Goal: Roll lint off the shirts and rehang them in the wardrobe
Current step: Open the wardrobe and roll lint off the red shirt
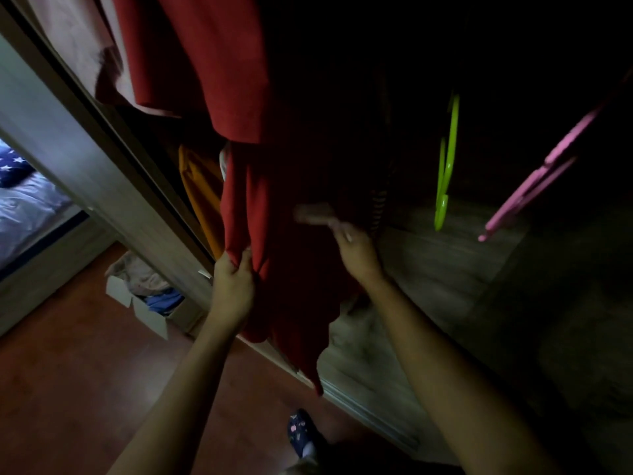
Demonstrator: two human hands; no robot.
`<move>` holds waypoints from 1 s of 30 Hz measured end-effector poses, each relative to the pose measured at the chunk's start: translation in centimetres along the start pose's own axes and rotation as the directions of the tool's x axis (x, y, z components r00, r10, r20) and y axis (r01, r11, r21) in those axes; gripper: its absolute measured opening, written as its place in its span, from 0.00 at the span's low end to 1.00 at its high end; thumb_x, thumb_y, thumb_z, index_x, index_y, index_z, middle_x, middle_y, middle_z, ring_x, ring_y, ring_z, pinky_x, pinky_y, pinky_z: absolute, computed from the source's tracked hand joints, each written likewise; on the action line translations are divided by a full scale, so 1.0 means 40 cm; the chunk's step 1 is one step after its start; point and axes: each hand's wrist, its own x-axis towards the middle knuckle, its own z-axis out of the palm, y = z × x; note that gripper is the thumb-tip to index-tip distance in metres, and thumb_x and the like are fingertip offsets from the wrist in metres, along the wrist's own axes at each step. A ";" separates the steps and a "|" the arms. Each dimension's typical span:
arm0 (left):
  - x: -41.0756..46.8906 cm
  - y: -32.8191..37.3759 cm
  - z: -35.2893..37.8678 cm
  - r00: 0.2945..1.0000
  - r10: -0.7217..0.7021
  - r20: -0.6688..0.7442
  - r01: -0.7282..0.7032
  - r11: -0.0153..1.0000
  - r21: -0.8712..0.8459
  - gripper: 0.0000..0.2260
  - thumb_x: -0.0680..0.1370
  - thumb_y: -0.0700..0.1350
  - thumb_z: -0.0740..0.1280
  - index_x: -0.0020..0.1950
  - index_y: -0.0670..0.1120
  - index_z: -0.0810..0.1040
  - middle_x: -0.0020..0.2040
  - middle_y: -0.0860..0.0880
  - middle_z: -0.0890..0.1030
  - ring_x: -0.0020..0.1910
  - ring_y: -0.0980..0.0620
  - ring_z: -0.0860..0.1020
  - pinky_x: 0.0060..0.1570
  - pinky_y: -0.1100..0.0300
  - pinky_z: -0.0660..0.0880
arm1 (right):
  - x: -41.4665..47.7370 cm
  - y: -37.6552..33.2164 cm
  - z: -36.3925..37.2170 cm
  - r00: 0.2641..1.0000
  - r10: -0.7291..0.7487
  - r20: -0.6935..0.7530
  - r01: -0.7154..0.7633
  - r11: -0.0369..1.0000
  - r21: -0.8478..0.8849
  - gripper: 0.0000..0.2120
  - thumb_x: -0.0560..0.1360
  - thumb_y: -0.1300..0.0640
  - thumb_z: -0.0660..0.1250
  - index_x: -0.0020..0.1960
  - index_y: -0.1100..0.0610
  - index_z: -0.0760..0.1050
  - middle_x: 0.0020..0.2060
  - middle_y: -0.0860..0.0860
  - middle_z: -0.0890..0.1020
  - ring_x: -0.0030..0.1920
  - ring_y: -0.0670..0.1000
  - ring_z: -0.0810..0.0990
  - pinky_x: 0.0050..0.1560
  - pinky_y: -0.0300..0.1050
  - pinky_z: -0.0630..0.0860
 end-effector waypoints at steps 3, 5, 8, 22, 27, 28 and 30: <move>0.009 -0.008 0.002 1.000 0.022 0.015 -0.022 0.999 0.038 0.10 0.84 0.44 0.60 0.55 0.39 0.79 0.41 0.46 0.81 0.38 0.47 0.80 0.40 0.51 0.76 | -0.096 0.109 0.077 0.912 0.281 0.300 -0.265 0.960 -0.094 0.13 0.82 0.59 0.62 0.53 0.69 0.80 0.50 0.66 0.83 0.52 0.63 0.82 0.44 0.41 0.68; 0.005 -0.011 -0.002 0.999 0.038 0.029 -0.040 0.998 0.047 0.12 0.85 0.46 0.60 0.58 0.41 0.79 0.47 0.43 0.84 0.45 0.43 0.83 0.47 0.47 0.80 | -0.146 0.161 0.105 0.854 0.362 0.374 -0.327 0.932 -0.155 0.13 0.82 0.58 0.63 0.55 0.68 0.80 0.53 0.66 0.82 0.55 0.63 0.81 0.52 0.46 0.71; -0.002 -0.011 -0.007 0.999 0.030 0.039 -0.032 0.999 0.042 0.14 0.85 0.49 0.58 0.61 0.43 0.79 0.52 0.40 0.84 0.50 0.40 0.84 0.50 0.45 0.82 | -0.164 0.157 0.101 0.846 0.358 0.395 -0.353 0.932 -0.088 0.13 0.82 0.53 0.62 0.53 0.61 0.80 0.48 0.59 0.83 0.51 0.57 0.81 0.51 0.46 0.72; -0.025 0.019 0.007 0.994 0.022 0.103 -0.029 0.997 0.065 0.16 0.86 0.47 0.57 0.43 0.46 0.77 0.29 0.52 0.78 0.24 0.57 0.76 0.25 0.64 0.72 | 0.028 -0.186 -0.151 0.989 0.148 -0.009 -0.121 0.841 0.528 0.10 0.81 0.48 0.63 0.44 0.50 0.77 0.27 0.47 0.74 0.23 0.43 0.70 0.22 0.36 0.63; -0.004 0.007 0.002 0.988 0.031 0.153 -0.036 0.999 0.033 0.17 0.85 0.49 0.58 0.43 0.42 0.77 0.33 0.42 0.73 0.30 0.46 0.71 0.32 0.52 0.69 | -0.109 -0.084 -0.058 0.972 0.170 0.165 -0.225 0.883 0.412 0.11 0.81 0.49 0.63 0.48 0.55 0.78 0.24 0.48 0.67 0.19 0.40 0.62 0.20 0.32 0.58; 0.001 0.003 0.006 0.987 0.035 0.156 -0.042 0.998 0.037 0.17 0.85 0.50 0.58 0.40 0.45 0.76 0.31 0.44 0.72 0.30 0.47 0.70 0.32 0.52 0.69 | -0.140 -0.061 -0.037 0.963 0.171 0.209 -0.242 0.891 0.384 0.10 0.81 0.49 0.63 0.47 0.53 0.79 0.24 0.47 0.67 0.20 0.40 0.62 0.20 0.32 0.59; 0.011 -0.001 0.013 0.980 0.067 0.186 -0.078 0.996 0.049 0.20 0.85 0.49 0.58 0.33 0.50 0.74 0.27 0.52 0.72 0.27 0.52 0.71 0.30 0.56 0.68 | -0.200 -0.034 -0.008 0.939 0.208 0.275 -0.292 0.903 0.315 0.12 0.82 0.47 0.62 0.50 0.53 0.80 0.24 0.47 0.68 0.20 0.40 0.63 0.22 0.32 0.60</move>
